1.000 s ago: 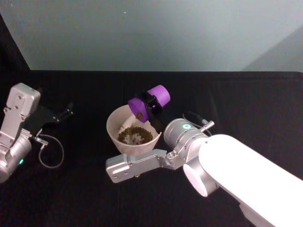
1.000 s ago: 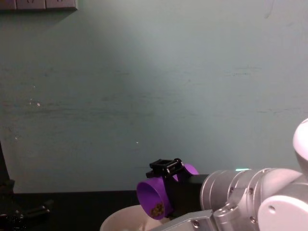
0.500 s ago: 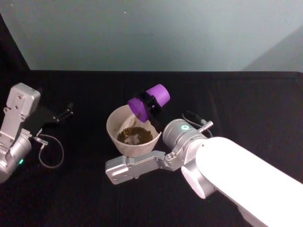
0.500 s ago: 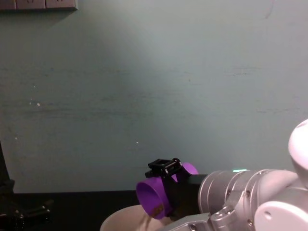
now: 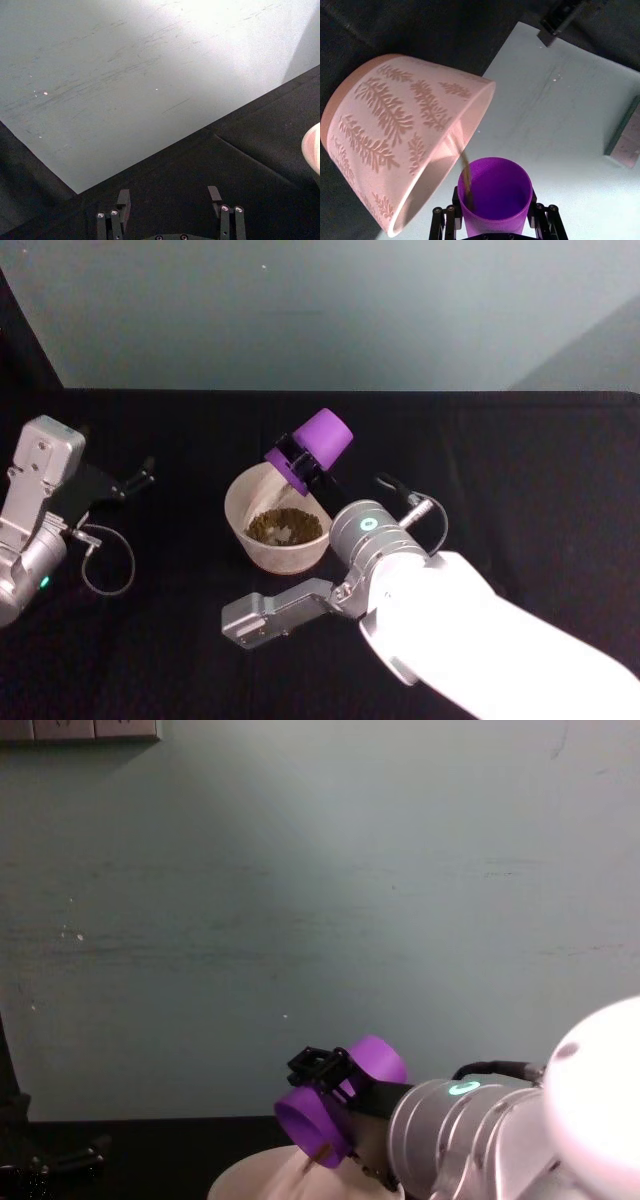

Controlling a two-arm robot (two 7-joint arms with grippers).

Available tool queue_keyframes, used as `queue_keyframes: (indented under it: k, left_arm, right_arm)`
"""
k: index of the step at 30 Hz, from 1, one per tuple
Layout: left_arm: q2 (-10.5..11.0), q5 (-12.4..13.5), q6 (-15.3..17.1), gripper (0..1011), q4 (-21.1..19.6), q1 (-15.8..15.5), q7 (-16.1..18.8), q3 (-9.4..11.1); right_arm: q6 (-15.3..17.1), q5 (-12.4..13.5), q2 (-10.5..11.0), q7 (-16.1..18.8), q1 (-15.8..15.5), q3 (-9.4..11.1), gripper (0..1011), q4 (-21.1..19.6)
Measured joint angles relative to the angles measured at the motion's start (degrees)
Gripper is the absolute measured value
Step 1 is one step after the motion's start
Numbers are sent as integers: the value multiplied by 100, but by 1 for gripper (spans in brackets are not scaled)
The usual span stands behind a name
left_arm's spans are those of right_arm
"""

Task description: Pick up the cup and pour the mung beans from the cup into the bowl.

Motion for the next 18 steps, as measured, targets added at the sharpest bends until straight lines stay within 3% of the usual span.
queue_keyframes:
  k: [8, 13, 18]
  left_arm:
    - [0, 0, 0, 1000, 0, 0, 0, 0]
    - [0, 0, 0, 1000, 0, 0, 0, 0]
    - [0, 0, 0, 1000, 0, 0, 0, 1]
  right_arm:
    - [159, -1019, -70, 284, 57, -319, 723, 50]
    - [227, -1302, -109, 331, 52, -358, 723, 84]
    - [243, -1338, -118, 324, -6, -291, 723, 66]
